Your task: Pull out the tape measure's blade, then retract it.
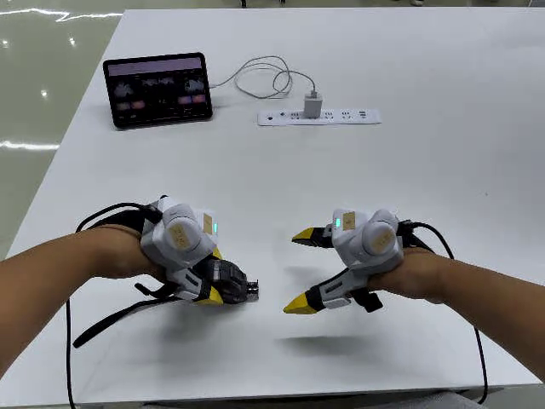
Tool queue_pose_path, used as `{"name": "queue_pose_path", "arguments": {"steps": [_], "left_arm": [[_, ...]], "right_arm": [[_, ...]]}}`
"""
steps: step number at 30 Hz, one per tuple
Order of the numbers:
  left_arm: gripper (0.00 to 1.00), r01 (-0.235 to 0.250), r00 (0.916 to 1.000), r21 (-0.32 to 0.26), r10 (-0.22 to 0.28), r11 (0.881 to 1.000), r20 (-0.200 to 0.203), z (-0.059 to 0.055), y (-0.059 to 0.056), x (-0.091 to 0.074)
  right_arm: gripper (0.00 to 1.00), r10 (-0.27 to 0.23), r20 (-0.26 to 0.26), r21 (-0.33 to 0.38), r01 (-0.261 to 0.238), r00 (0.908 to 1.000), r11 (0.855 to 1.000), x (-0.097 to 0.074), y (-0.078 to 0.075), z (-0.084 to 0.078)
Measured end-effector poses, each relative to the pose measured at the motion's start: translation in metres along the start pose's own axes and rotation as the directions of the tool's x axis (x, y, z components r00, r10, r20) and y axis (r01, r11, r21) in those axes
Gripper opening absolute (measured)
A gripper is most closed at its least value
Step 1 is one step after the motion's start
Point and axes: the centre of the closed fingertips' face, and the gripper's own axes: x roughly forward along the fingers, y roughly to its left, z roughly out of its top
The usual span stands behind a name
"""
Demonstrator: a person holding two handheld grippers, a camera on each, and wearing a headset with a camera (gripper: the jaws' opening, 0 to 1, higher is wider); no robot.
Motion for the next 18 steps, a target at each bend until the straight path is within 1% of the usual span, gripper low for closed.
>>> {"name": "queue_pose_path", "arguments": {"steps": [3,7,12,14,16,18], "left_arm": [[0.33,-0.006,1.0000,0.001,0.006,1.000,-0.003,-0.001,0.000,0.000],[0.33,-0.008,1.0000,-0.010,0.008,1.000,0.002,-0.001,0.000,0.000],[0.33,-0.010,0.9999,-0.008,0.010,1.000,-0.003,-0.001,0.000,0.001],[0.33,-0.007,1.0000,-0.012,0.007,1.000,-0.001,-0.001,0.000,0.001],[0.33,-0.006,1.0000,-0.013,0.006,1.000,0.000,-0.001,0.000,0.001],[0.33,-0.006,1.0000,-0.014,0.006,1.000,0.000,-0.001,0.000,0.001]], "right_arm": [[0.63,0.013,-0.010,-0.003,-0.013,0.9999,1.000,0.012,0.001,0.001],[0.59,0.032,-0.030,-0.028,-0.033,0.9990,0.999,0.027,0.006,0.000],[0.49,0.052,-0.060,-0.053,-0.055,0.9968,0.997,0.041,0.009,-0.005],[0.46,0.061,-0.070,-0.050,-0.064,0.9957,0.997,0.045,0.010,-0.005],[0.42,0.063,-0.076,-0.051,-0.067,0.9951,0.996,0.048,0.010,-0.005],[0.37,0.050,-0.081,-0.063,-0.055,0.9955,0.996,0.052,0.007,-0.005]]}}
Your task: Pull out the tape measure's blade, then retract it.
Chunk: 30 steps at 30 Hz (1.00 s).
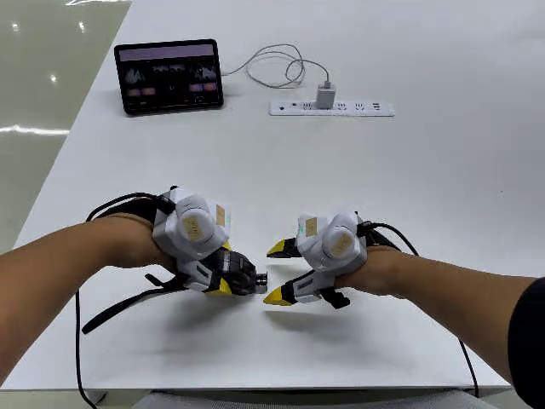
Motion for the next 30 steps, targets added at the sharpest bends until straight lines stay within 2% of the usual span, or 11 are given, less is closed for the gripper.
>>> {"name": "queue_pose_path", "arguments": {"steps": [3,9,13,15,18,23,30], "left_arm": [[0.33,-0.001,1.0000,-0.004,0.001,1.000,0.001,0.000,0.000,0.000],[0.33,0.001,1.0000,-0.007,-0.001,1.000,0.004,0.000,0.000,0.000],[0.34,0.002,1.0000,-0.008,-0.002,1.000,0.004,0.000,0.000,0.000],[0.34,0.003,1.0000,-0.009,-0.003,1.000,0.005,0.000,0.000,0.000],[0.34,0.002,1.0000,-0.009,-0.001,1.000,0.005,0.000,0.000,0.000],[0.34,-0.001,0.9998,-0.014,0.001,1.000,0.018,0.001,0.001,0.000],[0.33,-0.009,0.9998,-0.006,0.009,1.000,0.016,0.001,0.001,0.000]], "right_arm": [[0.31,0.004,-0.006,0.012,-0.004,1.0000,1.000,0.003,-0.002,-0.001],[0.21,0.015,-0.023,-0.011,-0.015,0.9996,1.000,0.010,0.002,-0.002],[0.19,0.021,-0.042,-0.027,-0.022,0.9989,0.999,0.014,0.005,-0.004],[0.13,0.019,-0.059,-0.037,-0.021,0.9981,0.999,0.016,0.006,-0.007],[0.12,0.010,-0.062,-0.052,-0.013,0.9980,0.999,0.016,0.005,-0.007],[0.12,0.013,-0.060,-0.032,-0.015,0.9981,0.999,0.017,0.004,-0.007],[0.12,0.006,-0.056,-0.029,-0.008,0.9984,1.000,0.017,0.004,-0.006]]}}
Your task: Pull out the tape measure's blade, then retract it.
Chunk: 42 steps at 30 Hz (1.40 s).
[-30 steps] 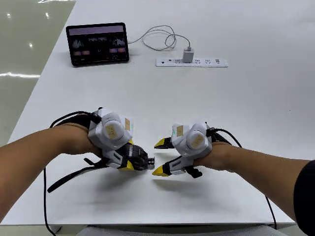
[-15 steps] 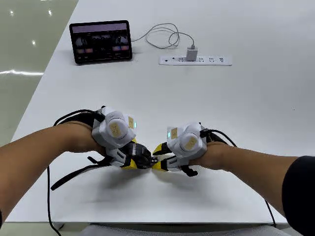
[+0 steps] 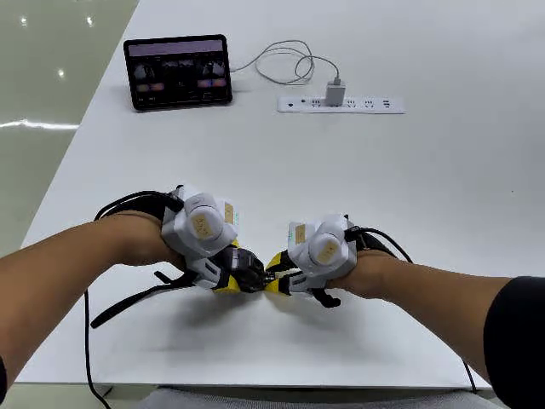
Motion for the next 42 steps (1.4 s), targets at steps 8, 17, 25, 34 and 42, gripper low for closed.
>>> {"name": "queue_pose_path", "arguments": {"steps": [8,17,25,34,42], "left_arm": [[0.33,-0.001,1.0000,-0.007,0.001,1.000,-0.003,-0.001,0.000,0.000],[0.33,-0.002,1.0000,-0.012,0.002,1.000,0.002,-0.001,0.001,-0.001],[0.33,0.001,1.0000,-0.012,-0.001,1.000,0.005,-0.001,0.000,-0.001],[0.33,-0.001,1.0000,-0.019,0.001,1.000,0.003,-0.002,0.000,-0.001],[0.33,-0.002,1.0000,-0.019,0.002,1.000,0.002,-0.002,0.000,0.000]], "right_arm": [[0.10,0.007,0.025,0.005,-0.007,0.9997,1.000,-0.001,-0.001,-0.001],[0.10,0.024,0.015,0.008,-0.025,0.9996,1.000,-0.004,0.000,-0.003],[0.10,0.038,0.007,0.021,-0.038,0.9993,0.999,-0.008,-0.001,-0.009],[0.10,0.033,-0.006,0.025,-0.033,0.9994,0.999,-0.014,-0.002,-0.015],[0.10,0.028,-0.011,0.031,-0.027,0.9996,0.999,-0.017,-0.001,-0.019]]}}
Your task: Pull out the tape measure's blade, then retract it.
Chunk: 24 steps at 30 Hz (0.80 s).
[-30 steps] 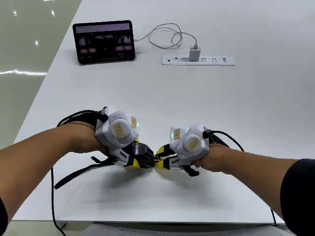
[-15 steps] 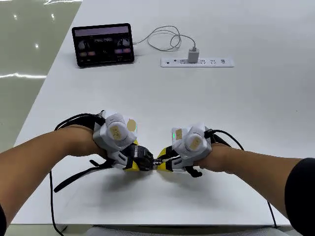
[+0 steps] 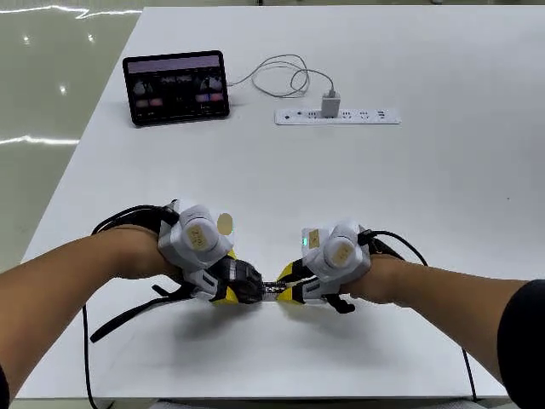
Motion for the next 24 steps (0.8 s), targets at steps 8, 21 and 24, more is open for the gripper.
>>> {"name": "queue_pose_path", "arguments": {"steps": [8,21,24], "left_arm": [[0.34,-0.001,1.0000,0.000,0.001,1.000,0.000,0.000,0.000,0.000],[0.34,-0.005,1.0000,-0.008,0.005,1.000,0.002,0.000,-0.001,-0.001],[0.34,-0.006,1.0000,-0.008,0.006,1.000,0.003,0.001,-0.001,-0.001]], "right_arm": [[0.10,-0.005,-0.004,0.004,0.005,1.0000,1.000,-0.003,0.000,-0.003],[0.10,-0.010,-0.002,0.017,0.010,0.9999,1.000,-0.010,-0.001,-0.009],[0.10,-0.010,-0.005,0.018,0.010,0.9999,1.000,-0.012,-0.001,-0.010]]}}
